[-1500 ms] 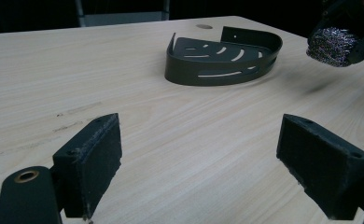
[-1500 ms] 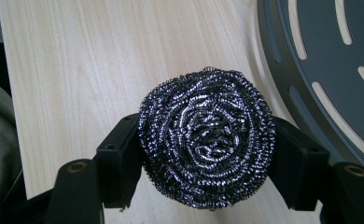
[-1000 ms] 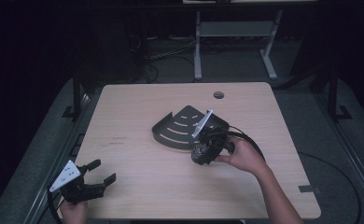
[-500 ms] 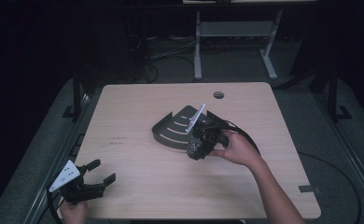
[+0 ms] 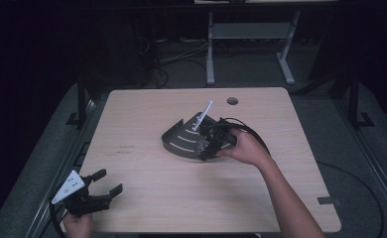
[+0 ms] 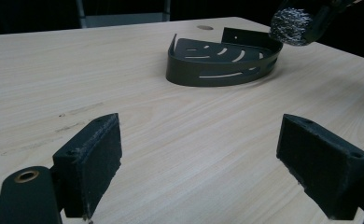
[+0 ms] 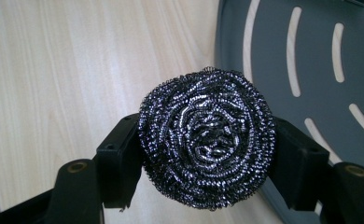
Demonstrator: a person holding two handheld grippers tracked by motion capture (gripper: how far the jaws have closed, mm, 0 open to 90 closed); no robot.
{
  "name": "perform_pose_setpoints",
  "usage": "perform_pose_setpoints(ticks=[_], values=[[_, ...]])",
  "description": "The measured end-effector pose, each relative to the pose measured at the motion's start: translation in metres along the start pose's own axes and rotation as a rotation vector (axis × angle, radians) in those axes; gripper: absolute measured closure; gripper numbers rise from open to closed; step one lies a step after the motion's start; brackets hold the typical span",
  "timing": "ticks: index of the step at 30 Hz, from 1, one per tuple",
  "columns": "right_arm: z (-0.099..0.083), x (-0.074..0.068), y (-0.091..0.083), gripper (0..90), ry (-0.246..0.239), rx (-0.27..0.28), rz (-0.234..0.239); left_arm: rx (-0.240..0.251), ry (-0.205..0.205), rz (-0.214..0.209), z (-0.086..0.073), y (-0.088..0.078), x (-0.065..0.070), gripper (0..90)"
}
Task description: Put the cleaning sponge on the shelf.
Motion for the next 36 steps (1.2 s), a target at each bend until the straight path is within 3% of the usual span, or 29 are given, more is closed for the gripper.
perform_pose_setpoints(ticks=[11,20,36], values=[[0.008,0.018,0.004,32.8,0.030,0.020,0.000,0.000,0.000,0.002,0.000,-0.001,0.000,13.3],[0.004,0.033,0.014,32.8,0.064,0.009,-0.021,0.001,0.000,0.001,0.000,-0.001,0.000,13.3],[0.008,0.046,0.031,32.7,0.105,0.002,-0.018,0.003,0.003,0.003,0.000,-0.001,0.000,13.3]])
Point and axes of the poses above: each handheld gripper's, and its own axes: y roughly forward along the jaws, z roughly out of its top, x roughly to its right, the point moved 1 cm from there along y, roughly forward along the jaws, and after that the axes turned 6 degrees about -z, right-handed, at the moved point
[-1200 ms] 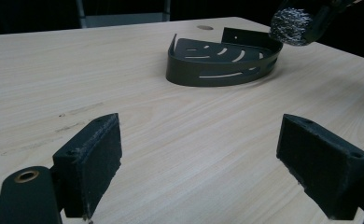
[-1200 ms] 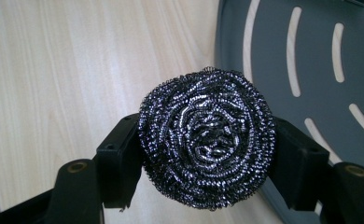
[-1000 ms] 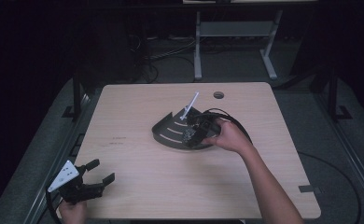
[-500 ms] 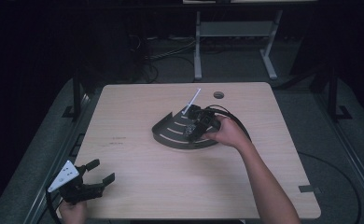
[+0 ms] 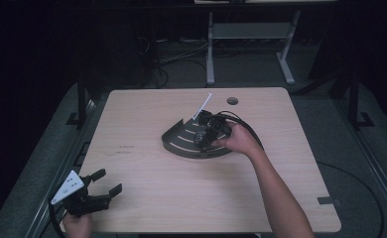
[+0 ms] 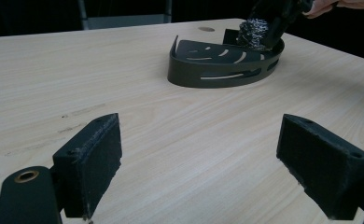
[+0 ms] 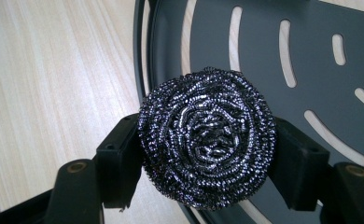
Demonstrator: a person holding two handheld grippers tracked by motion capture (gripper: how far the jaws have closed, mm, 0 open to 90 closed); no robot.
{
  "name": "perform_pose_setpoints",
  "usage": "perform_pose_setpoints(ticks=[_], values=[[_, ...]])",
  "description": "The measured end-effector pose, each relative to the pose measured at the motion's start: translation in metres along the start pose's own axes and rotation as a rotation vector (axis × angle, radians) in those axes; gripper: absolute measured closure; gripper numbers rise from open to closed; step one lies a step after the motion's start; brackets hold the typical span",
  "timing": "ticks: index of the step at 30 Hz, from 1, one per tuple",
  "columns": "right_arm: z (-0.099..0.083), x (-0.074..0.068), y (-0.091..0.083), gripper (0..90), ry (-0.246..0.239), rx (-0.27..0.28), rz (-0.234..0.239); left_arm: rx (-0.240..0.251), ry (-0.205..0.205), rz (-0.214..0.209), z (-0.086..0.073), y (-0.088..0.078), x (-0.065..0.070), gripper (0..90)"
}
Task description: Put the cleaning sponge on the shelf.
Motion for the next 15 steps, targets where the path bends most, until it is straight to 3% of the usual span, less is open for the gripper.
perform_pose_setpoints(ticks=[6,15], values=[[0.008,0.005,0.003,32.7,0.002,-0.024,-0.012,-0.003,0.002,-0.004,0.000,0.001,0.001,13.3],[0.009,0.011,0.011,32.4,0.026,-0.018,-0.024,-0.003,-0.004,-0.005,0.000,0.001,0.001,13.3]])
Point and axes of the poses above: each handheld gripper's, and its own axes: y roughly forward along the jaws, z roughly out of its top, x roughly to its right, the point moved 1 cm from there along y, roughly forward along the jaws, and after that the axes turned 6 degrees about -z, right-handed, at the moved point
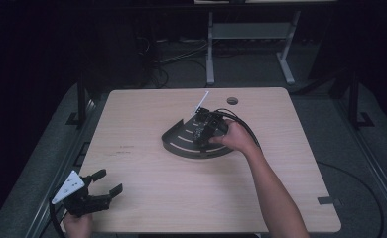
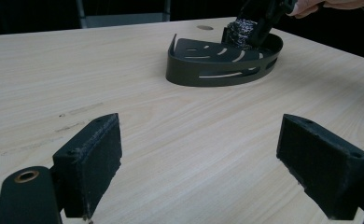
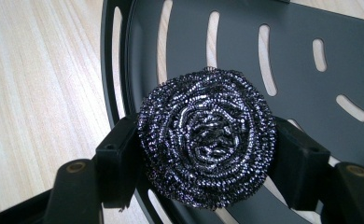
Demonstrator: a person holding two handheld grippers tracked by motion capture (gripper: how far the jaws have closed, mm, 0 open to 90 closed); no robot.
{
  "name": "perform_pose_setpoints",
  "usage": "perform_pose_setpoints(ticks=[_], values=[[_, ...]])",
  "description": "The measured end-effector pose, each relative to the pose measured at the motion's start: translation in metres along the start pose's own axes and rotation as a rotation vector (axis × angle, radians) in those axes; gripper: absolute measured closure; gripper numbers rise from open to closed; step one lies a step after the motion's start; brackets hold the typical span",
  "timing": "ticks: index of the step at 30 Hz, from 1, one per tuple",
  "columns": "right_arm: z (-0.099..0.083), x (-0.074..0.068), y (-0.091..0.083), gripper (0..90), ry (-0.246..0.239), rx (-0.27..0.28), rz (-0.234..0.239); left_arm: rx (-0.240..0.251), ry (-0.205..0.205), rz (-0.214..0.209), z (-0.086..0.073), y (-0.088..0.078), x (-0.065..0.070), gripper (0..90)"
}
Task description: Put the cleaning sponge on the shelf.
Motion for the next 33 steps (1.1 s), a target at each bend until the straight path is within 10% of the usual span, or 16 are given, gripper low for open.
perform_pose_setpoints(ticks=[33], values=[[-0.012,0.016,0.031,32.4,0.071,-0.040,0.001,-0.004,0.002,0.004,0.000,-0.001,0.001,13.3]])
Point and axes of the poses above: each handheld gripper's, and its own axes: y roughly forward along the jaws, z roughly out of its top, x roughly to its right, the point moved 1 cm from there along y, roughly forward along the jaws, and after that the axes turned 6 degrees about -z, right-handed, at the moved point
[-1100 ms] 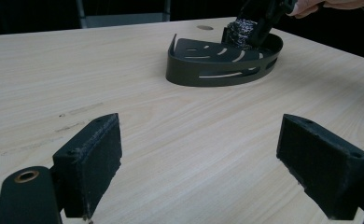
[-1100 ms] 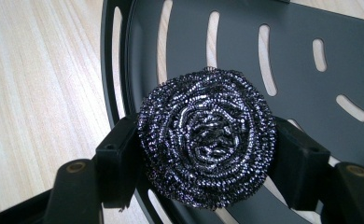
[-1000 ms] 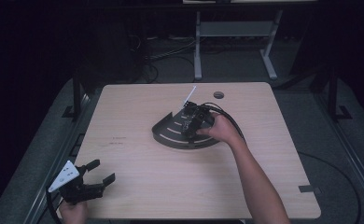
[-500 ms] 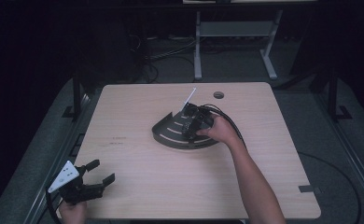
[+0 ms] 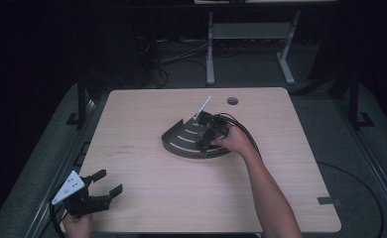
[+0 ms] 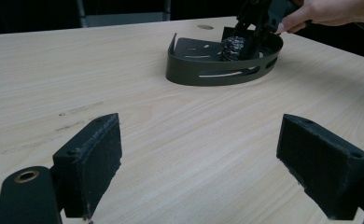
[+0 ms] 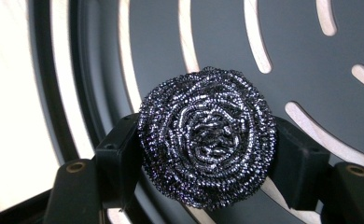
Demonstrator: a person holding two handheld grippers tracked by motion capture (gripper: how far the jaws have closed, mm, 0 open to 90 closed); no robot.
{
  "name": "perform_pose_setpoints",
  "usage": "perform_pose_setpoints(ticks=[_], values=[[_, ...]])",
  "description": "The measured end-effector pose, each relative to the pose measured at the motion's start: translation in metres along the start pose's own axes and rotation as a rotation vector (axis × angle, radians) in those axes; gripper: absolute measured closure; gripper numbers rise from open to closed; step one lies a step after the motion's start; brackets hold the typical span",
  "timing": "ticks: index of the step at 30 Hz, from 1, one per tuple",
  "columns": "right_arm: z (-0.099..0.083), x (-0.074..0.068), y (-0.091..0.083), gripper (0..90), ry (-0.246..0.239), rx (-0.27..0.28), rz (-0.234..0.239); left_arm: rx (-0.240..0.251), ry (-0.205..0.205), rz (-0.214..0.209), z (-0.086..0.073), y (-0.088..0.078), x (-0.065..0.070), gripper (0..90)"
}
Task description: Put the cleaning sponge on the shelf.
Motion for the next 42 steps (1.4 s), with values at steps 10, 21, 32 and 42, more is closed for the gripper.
perform_pose_setpoints(ticks=[10,21,32,42], values=[[-0.001,0.002,0.003,32.1,0.010,-0.002,0.005,0.001,-0.001,0.001,0.000,0.000,-0.001,13.3],[0.000,0.003,0.005,30.4,0.015,-0.003,0.013,0.000,-0.003,0.003,0.001,0.001,-0.001,13.3],[0.000,0.003,0.002,26.0,0.020,0.006,0.017,0.000,-0.003,0.008,0.000,0.000,-0.001,13.3],[0.001,-0.001,-0.008,21.5,0.020,0.029,0.020,-0.003,0.000,0.006,0.000,0.000,-0.001,13.3]])
Point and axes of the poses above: each handheld gripper's, and its own axes: y roughly forward along the jaws, z roughly out of its top, x roughly to its right, the point moved 1 cm from there along y, roughly forward along the jaws, and after that the axes turned 6 degrees about -z, right-handed, at the moved point
